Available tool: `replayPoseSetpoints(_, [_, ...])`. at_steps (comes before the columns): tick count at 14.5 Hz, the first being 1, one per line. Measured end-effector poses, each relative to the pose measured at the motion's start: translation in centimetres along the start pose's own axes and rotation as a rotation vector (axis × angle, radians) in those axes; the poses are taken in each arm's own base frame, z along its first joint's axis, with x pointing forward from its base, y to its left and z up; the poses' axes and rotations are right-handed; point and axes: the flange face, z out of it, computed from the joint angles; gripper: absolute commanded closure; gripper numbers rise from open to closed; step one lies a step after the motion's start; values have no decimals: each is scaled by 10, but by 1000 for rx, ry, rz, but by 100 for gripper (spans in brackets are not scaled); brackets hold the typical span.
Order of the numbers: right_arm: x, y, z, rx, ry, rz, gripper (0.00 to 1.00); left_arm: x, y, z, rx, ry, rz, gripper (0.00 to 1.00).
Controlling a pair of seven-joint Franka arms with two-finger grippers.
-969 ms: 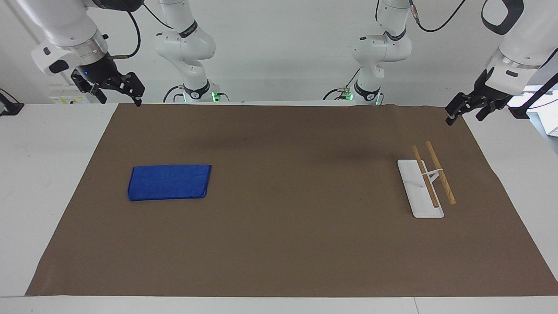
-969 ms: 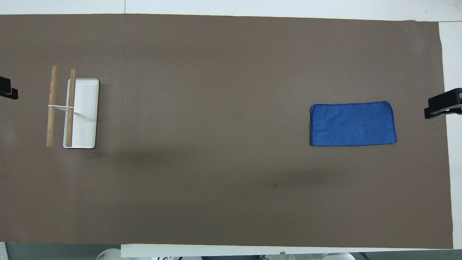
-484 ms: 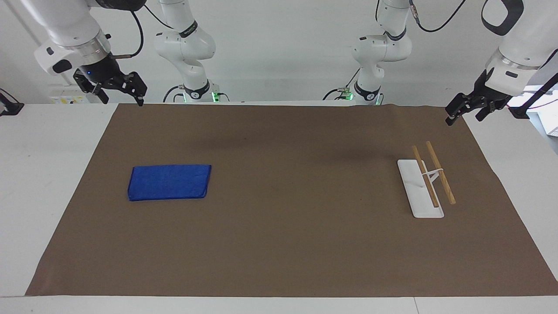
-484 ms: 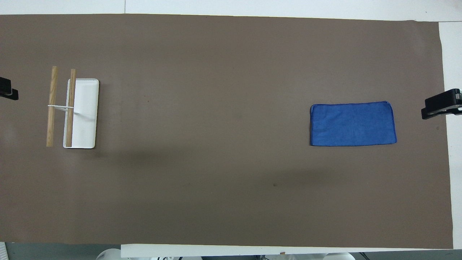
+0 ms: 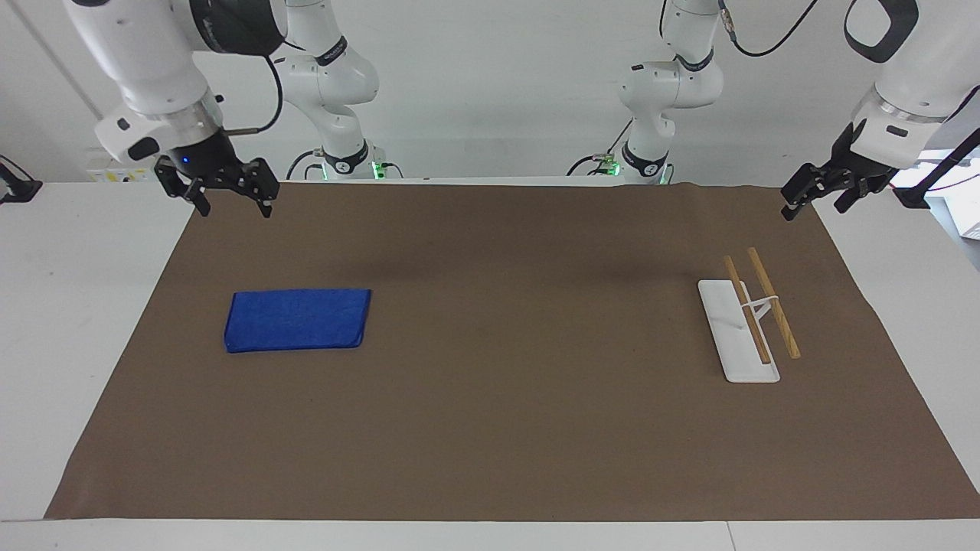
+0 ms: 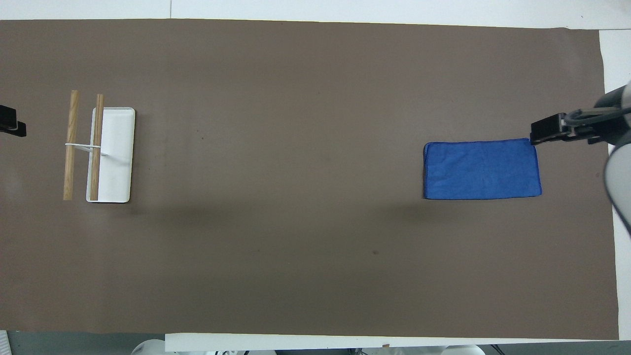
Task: Right arm passes towel to left arm to hang
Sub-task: 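Reach the right gripper down to the blue towel's edge, then grasp the blue towel with the right gripper and lift it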
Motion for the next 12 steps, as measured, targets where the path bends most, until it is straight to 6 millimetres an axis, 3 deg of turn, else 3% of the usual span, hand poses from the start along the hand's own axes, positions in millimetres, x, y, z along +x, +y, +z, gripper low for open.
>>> replayPoseSetpoints(3, [-1, -5, 109, 5, 10, -10, 3, 0, 0, 0, 0, 0, 0, 0])
replayPoseSetpoints(5, [-10, -6, 166, 9, -19, -12, 8, 0, 0, 0, 0, 0, 0, 0])
replayPoseSetpoints(8, [-22, -2, 214, 12, -44, -4, 9, 0, 0, 0, 0, -1, 0, 0])
replayPoseSetpoints(12, [-31, 26, 256, 22, -87, -47, 10, 0, -1, 2, 0, -4, -1, 0])
